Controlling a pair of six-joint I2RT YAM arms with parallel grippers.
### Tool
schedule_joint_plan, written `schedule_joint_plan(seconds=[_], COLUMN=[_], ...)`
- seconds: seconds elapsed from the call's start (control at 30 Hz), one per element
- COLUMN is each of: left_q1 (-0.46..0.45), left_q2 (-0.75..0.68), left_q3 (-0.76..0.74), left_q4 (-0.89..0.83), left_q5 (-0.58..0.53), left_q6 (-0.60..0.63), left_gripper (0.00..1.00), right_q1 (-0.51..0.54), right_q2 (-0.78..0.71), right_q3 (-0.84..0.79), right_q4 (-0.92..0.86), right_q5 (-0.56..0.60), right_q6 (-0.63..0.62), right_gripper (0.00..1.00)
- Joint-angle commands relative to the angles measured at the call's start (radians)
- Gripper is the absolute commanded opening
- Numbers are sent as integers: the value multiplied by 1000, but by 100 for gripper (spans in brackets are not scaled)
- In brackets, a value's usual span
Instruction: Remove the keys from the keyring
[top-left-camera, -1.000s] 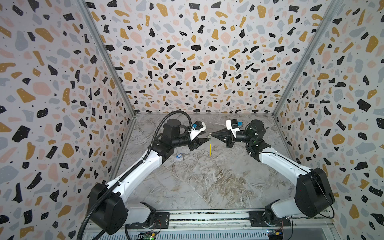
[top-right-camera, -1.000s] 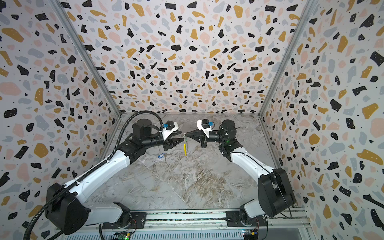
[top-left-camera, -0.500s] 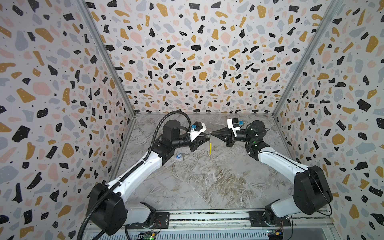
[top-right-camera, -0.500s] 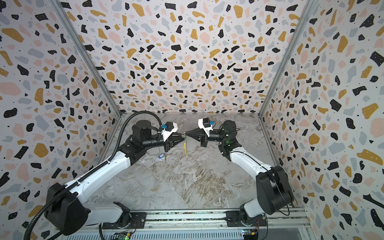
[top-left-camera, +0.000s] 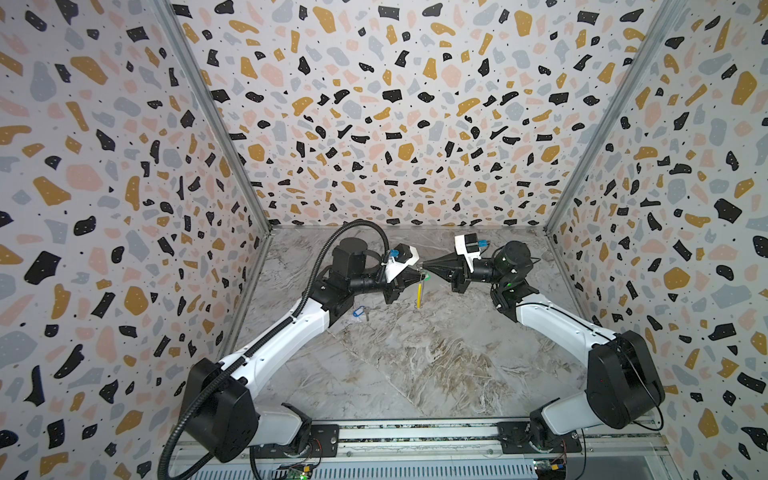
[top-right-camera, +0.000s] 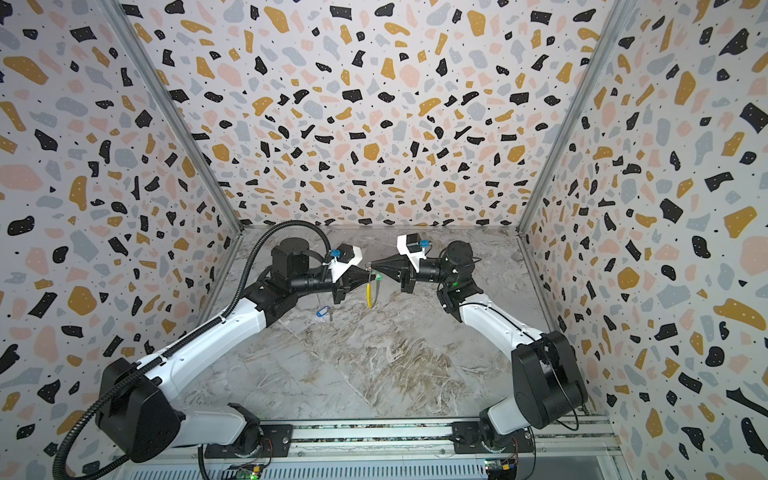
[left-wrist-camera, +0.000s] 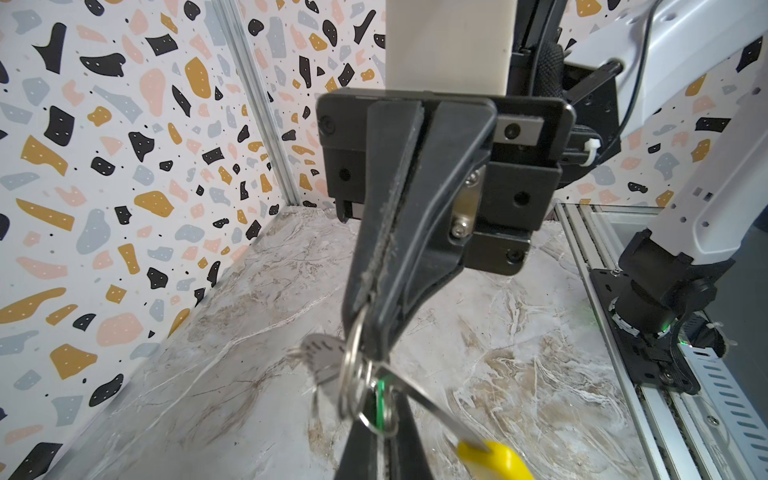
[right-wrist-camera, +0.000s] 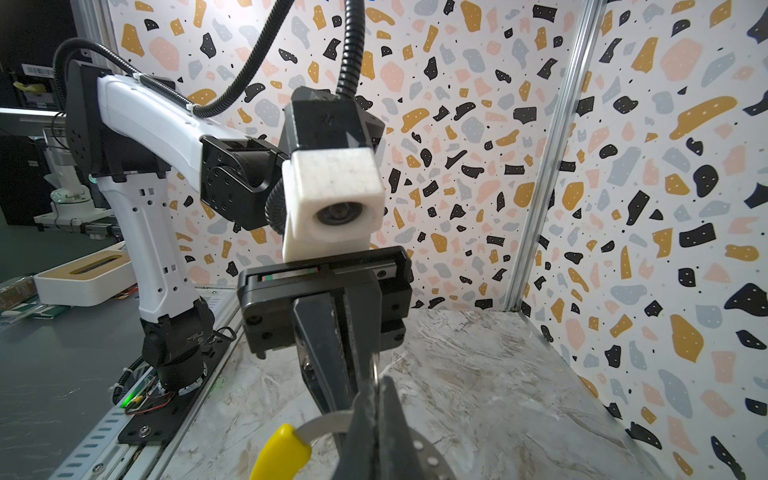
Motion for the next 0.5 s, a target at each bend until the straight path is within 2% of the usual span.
schedule_joint_plan(seconds=[0.0, 0.13, 0.17, 0.23, 0.27, 0.47], left_q1=[-20, -38, -38, -38, -37, -12], left_q2=[27, 47, 46, 29, 12, -105], left_q3=[68, 112, 112, 93, 77, -33], left_q4=[-81, -152, -154, -144, -137, -63], left_q5=[-27, -68, -74, -104, -131, -231], left_q6=[40, 77, 77, 76, 80, 61], left_gripper=[0, 3, 12, 21, 28, 37], right_q1=[17, 18, 18, 17, 16, 2], right_q2=[-19, -22, -23, -27, -27, -24], right_q3=[3, -2, -3, -8, -10, -13], right_q4=[47, 47, 48, 48, 48, 82], right_q5=[21, 34, 33, 32, 31, 7], right_q6=[13, 10, 8, 3, 3, 15], right_gripper=[0, 0, 0, 0, 0, 0])
